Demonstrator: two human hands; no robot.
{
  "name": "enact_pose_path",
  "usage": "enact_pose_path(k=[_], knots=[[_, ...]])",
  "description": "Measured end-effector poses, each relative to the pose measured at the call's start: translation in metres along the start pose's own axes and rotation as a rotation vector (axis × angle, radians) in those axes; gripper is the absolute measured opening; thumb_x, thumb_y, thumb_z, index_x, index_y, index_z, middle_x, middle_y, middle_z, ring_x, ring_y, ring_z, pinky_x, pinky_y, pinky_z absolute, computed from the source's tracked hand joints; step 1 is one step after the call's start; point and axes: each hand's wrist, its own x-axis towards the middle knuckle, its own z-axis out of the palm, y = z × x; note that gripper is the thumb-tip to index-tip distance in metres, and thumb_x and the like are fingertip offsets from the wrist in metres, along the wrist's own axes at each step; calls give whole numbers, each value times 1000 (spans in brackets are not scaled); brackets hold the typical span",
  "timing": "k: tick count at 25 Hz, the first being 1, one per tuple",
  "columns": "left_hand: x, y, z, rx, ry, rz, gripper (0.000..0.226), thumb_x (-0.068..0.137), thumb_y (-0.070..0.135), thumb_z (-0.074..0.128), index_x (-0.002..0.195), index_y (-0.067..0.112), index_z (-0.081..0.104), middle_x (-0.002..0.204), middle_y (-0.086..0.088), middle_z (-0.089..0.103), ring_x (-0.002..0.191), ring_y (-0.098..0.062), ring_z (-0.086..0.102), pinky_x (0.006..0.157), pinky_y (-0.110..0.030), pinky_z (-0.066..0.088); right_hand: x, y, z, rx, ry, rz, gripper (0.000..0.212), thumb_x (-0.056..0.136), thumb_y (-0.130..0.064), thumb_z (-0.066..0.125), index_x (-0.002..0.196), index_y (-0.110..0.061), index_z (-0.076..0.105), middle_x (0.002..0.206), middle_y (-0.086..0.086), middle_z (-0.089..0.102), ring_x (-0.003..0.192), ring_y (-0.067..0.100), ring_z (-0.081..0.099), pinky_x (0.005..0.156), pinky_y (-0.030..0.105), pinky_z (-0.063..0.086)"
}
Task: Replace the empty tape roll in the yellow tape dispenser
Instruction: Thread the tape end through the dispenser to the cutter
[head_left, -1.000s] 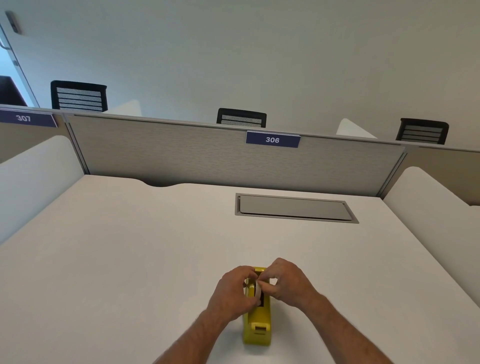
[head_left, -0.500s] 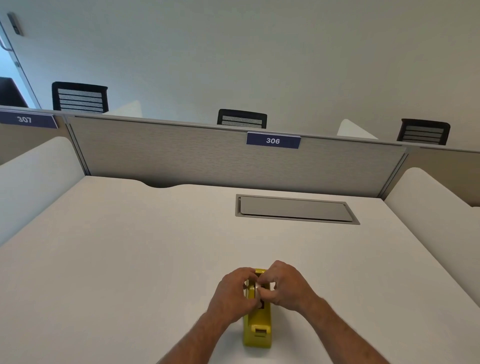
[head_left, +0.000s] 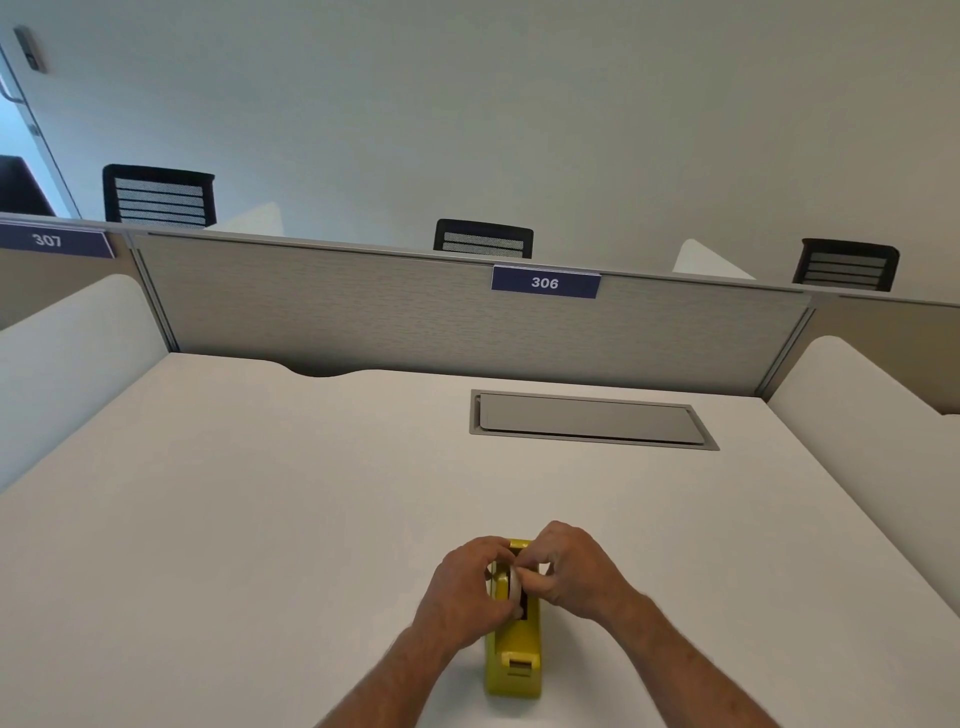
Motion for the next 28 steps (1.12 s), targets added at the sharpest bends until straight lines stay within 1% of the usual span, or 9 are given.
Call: enact_pose_path(k=[3, 6, 9, 14, 16, 19, 22, 25, 28], knots=[[1, -1, 1, 8, 3, 0, 52, 60, 41, 84, 107, 35, 65, 127, 18, 60, 93, -2, 54, 76, -10, 46, 1, 1, 1, 6, -4, 5, 16, 84, -35, 64, 85, -28, 78, 75, -10, 74, 77, 6, 54, 68, 32, 51], [1, -1, 1, 11, -5, 1, 52, 60, 41, 85, 107, 35, 64, 127, 18, 60, 94, -4, 54, 78, -13, 48, 1, 2, 1, 15, -7, 17, 16, 85, -37, 65, 88, -29, 78, 78, -12, 75, 80, 7, 56, 70, 31, 52], [1, -2, 1, 1, -10, 13, 52, 59, 40, 85, 107, 35, 65, 128, 18, 60, 93, -3, 54, 74, -9, 45, -1, 3, 0, 38, 3, 28, 18, 80, -40, 66, 90, -29, 78, 81, -13, 74, 82, 6, 56, 69, 29, 53], [0, -1, 0, -3, -5, 21, 52, 61, 40, 84, 110, 35, 66, 128, 18, 60, 93, -1, 53, 72, -7, 44, -6, 4, 5, 0, -16, 34, 38, 69, -50, 70, 102, -30, 74, 94, -14, 70, 93, 6, 53, 70, 28, 56], [-1, -1, 0, 3, 1, 29, 51, 64, 43, 83, 111, 35, 66, 129, 18, 60, 94, -1, 53, 74, -7, 45, -7, 5, 6, -21, -16, 22, 41, 68, -51, 71, 103, -30, 73, 94, -14, 70, 94, 6, 52, 69, 28, 56], [-1, 0, 0, 7, 3, 34, 49, 65, 43, 82, 110, 35, 65, 130, 18, 59, 96, -2, 53, 78, -11, 47, -7, 4, 6, -37, -1, -16, 32, 71, -47, 68, 97, -30, 74, 87, -15, 72, 89, 7, 52, 67, 30, 56], [-1, 1, -1, 15, -3, 28, 48, 64, 39, 83, 109, 35, 65, 131, 18, 59, 96, -3, 52, 82, -16, 49, -4, 2, 6, -30, 37, -19, 18, 80, -38, 63, 87, -29, 77, 77, -12, 73, 82, 8, 53, 67, 34, 54], [-1, 0, -1, 29, -6, 29, 49, 64, 38, 84, 110, 33, 65, 132, 16, 59, 98, -3, 51, 84, -18, 50, -3, 3, 5, -31, 33, -20, 18, 83, -37, 62, 87, -29, 77, 78, -13, 74, 83, 7, 54, 69, 33, 53], [-1, -1, 0, 32, -11, 28, 50, 64, 39, 84, 110, 34, 65, 133, 16, 58, 99, -3, 51, 83, -16, 49, -5, 5, 4, -17, 15, -23, 22, 77, -44, 66, 92, -31, 77, 85, -17, 74, 87, 6, 55, 67, 26, 55]])
